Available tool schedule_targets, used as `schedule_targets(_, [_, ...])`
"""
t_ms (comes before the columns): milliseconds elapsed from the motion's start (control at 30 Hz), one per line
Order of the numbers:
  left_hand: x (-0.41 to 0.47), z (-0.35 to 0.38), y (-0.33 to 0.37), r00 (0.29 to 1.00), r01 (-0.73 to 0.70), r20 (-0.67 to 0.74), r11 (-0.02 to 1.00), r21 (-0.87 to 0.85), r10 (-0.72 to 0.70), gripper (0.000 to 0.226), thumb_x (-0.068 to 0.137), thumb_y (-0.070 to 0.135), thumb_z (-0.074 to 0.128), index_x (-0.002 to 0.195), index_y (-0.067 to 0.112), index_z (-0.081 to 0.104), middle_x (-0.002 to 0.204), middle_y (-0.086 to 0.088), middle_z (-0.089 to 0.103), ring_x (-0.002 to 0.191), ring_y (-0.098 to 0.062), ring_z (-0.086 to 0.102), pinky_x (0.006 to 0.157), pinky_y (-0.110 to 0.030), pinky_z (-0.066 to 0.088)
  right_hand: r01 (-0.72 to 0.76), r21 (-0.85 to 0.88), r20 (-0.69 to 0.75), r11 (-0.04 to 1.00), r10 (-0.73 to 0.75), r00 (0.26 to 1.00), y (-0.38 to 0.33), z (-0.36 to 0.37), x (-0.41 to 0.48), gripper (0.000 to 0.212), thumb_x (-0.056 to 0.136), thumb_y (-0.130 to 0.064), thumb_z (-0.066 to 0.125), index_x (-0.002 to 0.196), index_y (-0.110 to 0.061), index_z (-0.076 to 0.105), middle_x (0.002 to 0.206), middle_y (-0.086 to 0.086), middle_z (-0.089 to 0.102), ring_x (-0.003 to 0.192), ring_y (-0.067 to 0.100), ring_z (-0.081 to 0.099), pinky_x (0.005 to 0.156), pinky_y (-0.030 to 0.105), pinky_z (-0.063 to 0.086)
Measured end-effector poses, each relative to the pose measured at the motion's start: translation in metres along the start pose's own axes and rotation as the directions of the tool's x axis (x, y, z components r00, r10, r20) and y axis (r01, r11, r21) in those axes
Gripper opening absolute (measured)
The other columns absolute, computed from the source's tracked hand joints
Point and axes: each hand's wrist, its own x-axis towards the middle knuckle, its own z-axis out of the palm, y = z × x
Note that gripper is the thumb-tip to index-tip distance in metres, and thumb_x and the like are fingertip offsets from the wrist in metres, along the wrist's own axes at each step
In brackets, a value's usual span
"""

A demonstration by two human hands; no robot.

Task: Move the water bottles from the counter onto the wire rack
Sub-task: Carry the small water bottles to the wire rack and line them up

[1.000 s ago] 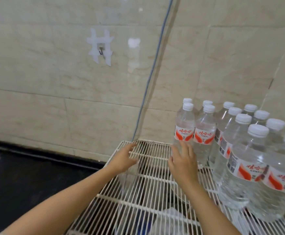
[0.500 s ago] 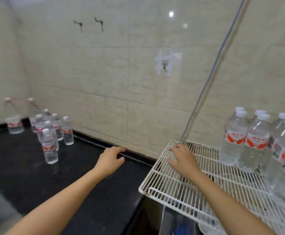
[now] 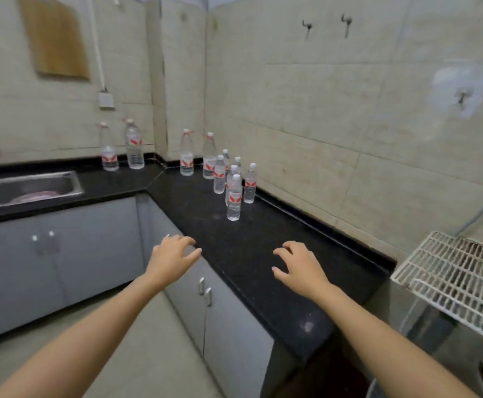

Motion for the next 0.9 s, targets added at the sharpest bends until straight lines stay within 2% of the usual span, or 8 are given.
schedule_targets(100, [-0.017, -0.015, -0.037, 0.997, 0.066, -0.034, 0.998, -0.025, -0.067, 0.04, 0.093, 0.039, 0.047, 0.124, 0.017, 0.056, 0.134, -0.006, 0.053, 0.127, -0.025, 0.042, 0.103, -0.038, 0.036, 0.067, -0.022, 0.021, 0.998, -0.066, 0.998, -0.036, 0.007, 0.016, 0.047, 0.092, -0.038, 0.048, 0.134, -0.019, 0.043, 0.141, 0.006, 0.036, 0.133, 0.022, 0.03, 0.105, 0.035, 0.03])
schedule_targets(233, [-0.029, -0.039, -0.091, 0.979, 0.167, -0.106, 0.984, -0.06, -0.173, 0.039, 0.092, 0.039, 0.049, 0.123, 0.016, 0.057, 0.131, -0.006, 0.055, 0.125, -0.026, 0.044, 0.1, -0.038, 0.037, 0.17, 0.033, 0.027, 0.985, -0.17, 0.985, -0.086, 0.018, 0.052, 0.047, 0.091, -0.036, 0.05, 0.133, -0.019, 0.045, 0.139, 0.006, 0.039, 0.129, 0.023, 0.034, 0.103, 0.034, 0.032])
schedule_targets(400, [-0.012, -0.068, -0.14, 0.96, 0.208, -0.174, 0.975, -0.081, -0.219, 0.036, 0.09, 0.035, 0.054, 0.119, 0.014, 0.059, 0.126, -0.007, 0.058, 0.121, -0.026, 0.048, 0.101, -0.041, 0.038, 0.212, 0.105, 0.033, 0.972, -0.216, 0.976, -0.125, 0.044, 0.113, 0.046, 0.091, -0.035, 0.05, 0.134, -0.02, 0.044, 0.137, 0.004, 0.039, 0.128, 0.022, 0.035, 0.104, 0.035, 0.033])
schedule_targets(533, [0.03, -0.087, -0.176, 0.942, 0.243, -0.227, 0.968, -0.055, -0.249, 0.035, 0.09, 0.031, 0.056, 0.12, 0.012, 0.059, 0.125, -0.008, 0.059, 0.12, -0.027, 0.05, 0.104, -0.042, 0.037, 0.258, 0.174, 0.028, 0.95, -0.267, 0.963, -0.152, 0.068, 0.175, 0.045, 0.091, -0.034, 0.05, 0.133, -0.019, 0.045, 0.136, 0.004, 0.04, 0.127, 0.022, 0.036, 0.103, 0.034, 0.032])
schedule_targets(667, [0.101, -0.084, -0.188, 0.922, 0.247, -0.276, 0.961, -0.122, -0.272, 0.036, 0.09, 0.026, 0.056, 0.122, 0.008, 0.057, 0.124, -0.011, 0.059, 0.119, -0.027, 0.05, 0.101, -0.039, 0.039, 0.254, 0.24, -0.027, 0.937, -0.255, 0.967, -0.156, 0.08, 0.256, 0.044, 0.091, -0.033, 0.05, 0.132, -0.018, 0.046, 0.135, 0.005, 0.041, 0.125, 0.022, 0.037, 0.102, 0.034, 0.033])
schedule_targets(767, [0.152, -0.074, -0.197, 0.916, 0.267, -0.266, 0.952, -0.15, -0.299, 0.036, 0.091, 0.025, 0.055, 0.123, 0.009, 0.056, 0.125, -0.007, 0.058, 0.119, -0.025, 0.05, 0.1, -0.037, 0.037, 0.256, 0.263, -0.02, 0.93, -0.26, 0.965, -0.158, 0.088, 0.313, 0.044, 0.091, -0.032, 0.051, 0.133, -0.018, 0.045, 0.136, 0.005, 0.041, 0.125, 0.022, 0.037, 0.102, 0.034, 0.034])
schedule_targets(900, [0.209, -0.059, -0.222, 0.907, 0.283, -0.26, 0.936, -0.208, -0.332, 0.035, 0.09, 0.023, 0.055, 0.122, 0.007, 0.057, 0.124, -0.012, 0.059, 0.117, -0.026, 0.051, 0.099, -0.037, 0.039, 0.264, 0.263, 0.002, 0.928, -0.274, 0.962, -0.162, 0.108, 0.376, 0.045, 0.091, -0.032, 0.051, 0.133, -0.018, 0.045, 0.136, 0.005, 0.041, 0.127, 0.02, 0.036, 0.104, 0.035, 0.035])
